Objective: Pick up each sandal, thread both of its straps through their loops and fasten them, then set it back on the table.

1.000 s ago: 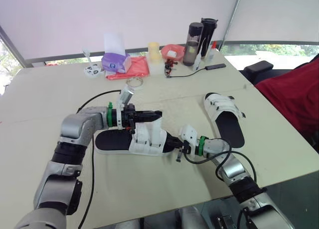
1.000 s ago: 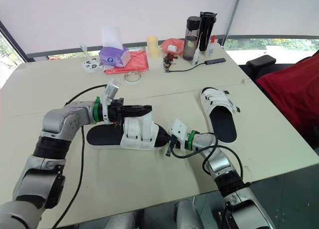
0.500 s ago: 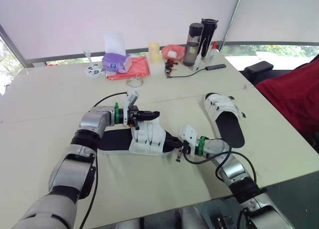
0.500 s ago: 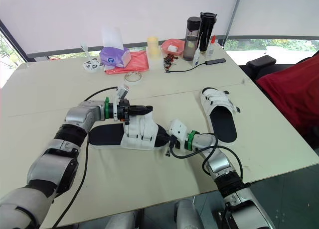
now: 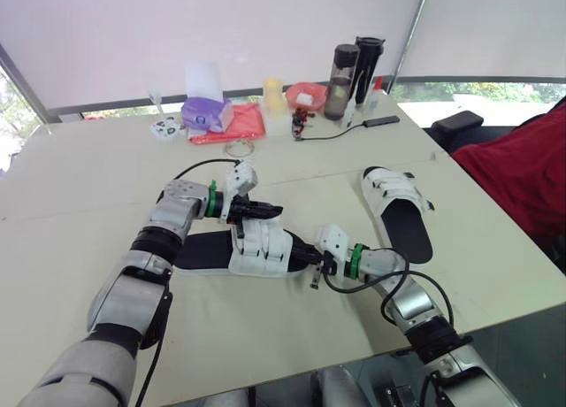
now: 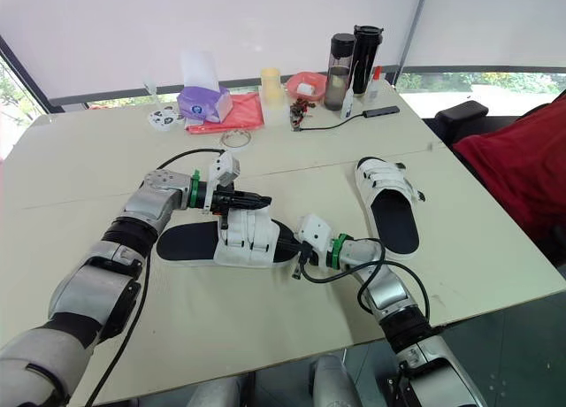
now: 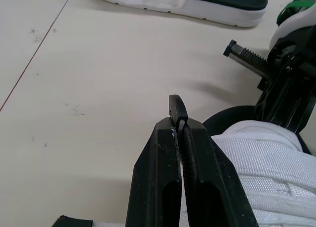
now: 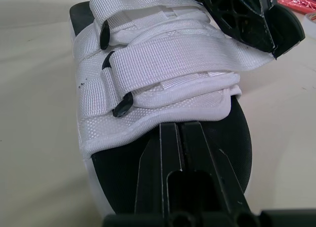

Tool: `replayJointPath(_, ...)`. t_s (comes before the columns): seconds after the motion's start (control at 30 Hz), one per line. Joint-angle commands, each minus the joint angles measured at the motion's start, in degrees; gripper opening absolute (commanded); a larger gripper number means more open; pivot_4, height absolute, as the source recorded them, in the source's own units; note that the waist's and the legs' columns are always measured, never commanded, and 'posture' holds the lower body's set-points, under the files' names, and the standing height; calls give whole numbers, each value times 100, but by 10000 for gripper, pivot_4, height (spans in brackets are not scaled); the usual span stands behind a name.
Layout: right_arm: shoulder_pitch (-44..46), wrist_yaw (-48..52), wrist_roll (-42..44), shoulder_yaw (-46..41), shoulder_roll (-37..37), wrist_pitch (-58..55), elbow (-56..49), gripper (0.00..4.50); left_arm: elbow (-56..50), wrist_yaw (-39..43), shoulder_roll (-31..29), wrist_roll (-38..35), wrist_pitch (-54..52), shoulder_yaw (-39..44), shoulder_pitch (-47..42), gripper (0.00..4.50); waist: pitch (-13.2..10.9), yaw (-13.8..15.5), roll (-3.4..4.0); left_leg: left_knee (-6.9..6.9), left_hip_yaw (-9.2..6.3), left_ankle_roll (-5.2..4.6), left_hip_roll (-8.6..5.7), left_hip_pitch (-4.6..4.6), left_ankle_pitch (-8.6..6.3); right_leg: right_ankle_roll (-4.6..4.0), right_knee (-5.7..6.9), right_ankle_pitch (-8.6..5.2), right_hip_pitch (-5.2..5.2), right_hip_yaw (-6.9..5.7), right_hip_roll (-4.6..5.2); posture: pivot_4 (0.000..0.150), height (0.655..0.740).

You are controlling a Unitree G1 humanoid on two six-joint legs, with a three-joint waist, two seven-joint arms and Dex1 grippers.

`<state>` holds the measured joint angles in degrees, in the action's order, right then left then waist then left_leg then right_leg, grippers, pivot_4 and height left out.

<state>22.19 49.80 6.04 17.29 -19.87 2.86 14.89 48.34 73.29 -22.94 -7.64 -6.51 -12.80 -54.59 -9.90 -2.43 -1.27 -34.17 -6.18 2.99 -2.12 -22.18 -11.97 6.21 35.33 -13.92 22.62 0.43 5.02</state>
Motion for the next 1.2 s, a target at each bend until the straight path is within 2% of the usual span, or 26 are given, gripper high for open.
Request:
replayJointPath(0.03, -209, 37, -299, 220, -30, -291, 376, 0, 315, -210, -128, 434, 42, -113, 10, 6710, 6, -3, 4, 0, 0, 0, 0, 1, 0, 0, 0, 0, 0, 0, 0, 1500, 7400)
replayJointPath(0.07, -206, 40, -304, 216, -27, -291, 379, 0, 341, -216, -131, 473, 65, -122, 1, 9854, 9, -4, 7, 0, 0, 0, 0, 1, 0, 1, 0, 0, 0, 0, 0, 1500, 7400)
replayJointPath(0.3, -174, 41, -326, 204, -23, -286, 405, 0, 481, -578, -170, 882, 306, -130, -130, 44572, 12, -12, 8, 3, -1, -2, 0, 0, -1, 25, 0, 7, 2, -1, -2, 1500, 7400)
replayJointPath(0.37, -185, 36, -326, 203, -24, -292, 395, 0, 303, -587, -153, 521, 13, 266, -209, 44572, 12, -13, 8, 4, -1, -2, 0, 0, -1, 26, 1, 7, 2, -1, -2, 1500, 7400)
replayJointPath(0.53, -232, -23, -248, 96, -21, -267, 253, 0, -1042, -589, -237, -1080, -1992, 1613, -95, 44572, 7, -16, 3, 4, -6, -2, 1, -14, -1, 28, 7, 7, 15, -6, -3, 1500, 7400)
replayJointPath(0.7, -464, -258, 109, -316, -34, -548, -624, 0, -3093, -1089, -581, -2100, -3748, 2357, 1035, 44572, 3, -10, 20, 10, -10, -2, 2, -14, -1, 30, 12, 6, 16, -6, 0, 1500, 7400)
replayJointPath(0.8, -758, -369, 280, -530, -175, -862, -1415, 0, -4161, -1272, -885, -2421, -4308, 2505, 1889, 44572, -7, 19, 22, 12, -20, -1, 0, -29, -2, 24, 11, 9, 30, -4, 4, 1500, 7400)
replayJointPath(0.87, -947, -459, 394, -692, -268, -1047, -1899, 5175, -4748, -1295, -1142, -2576, -4520, 2563, 2463, 45000, -24, 55, 19, 12, -23, 0, -2, -38, -3, 23, 10, 9, 39, -4, 11, 1500, 7400)
replayJointPath(0.93, -1113, -434, 495, -783, -410, -1230, -2277, 13139, -5125, -1334, -1359, -2707, -4703, 2608, 2902, 45000, -35, 100, 18, 11, -23, 3, -3, -51, -4, 14, 9, 5, 50, -1, 15, 1500, 7400)
replayJointPath(1.13, -1438, -611, 634, -1207, -771, -1660, -3081, 44753, -5798, -1375, -1710, -3332, -5338, 2735, 3768, 45000, -57, 178, 23, 6, -18, 3, 0, -59, -4, -10, 1, -4, 57, 1, 22, 1500, 7400)
replayJointPath(1.2, -1514, -661, 717, -1354, -865, -1849, -3293, 44753, -5934, -1422, -1712, -3515, -5482, 2729, 3938, 45000, -57, 176, 22, 6, -17, 3, 1, -67, -4, -12, -1, -2, 63, 1, 30, 1500, 7400)
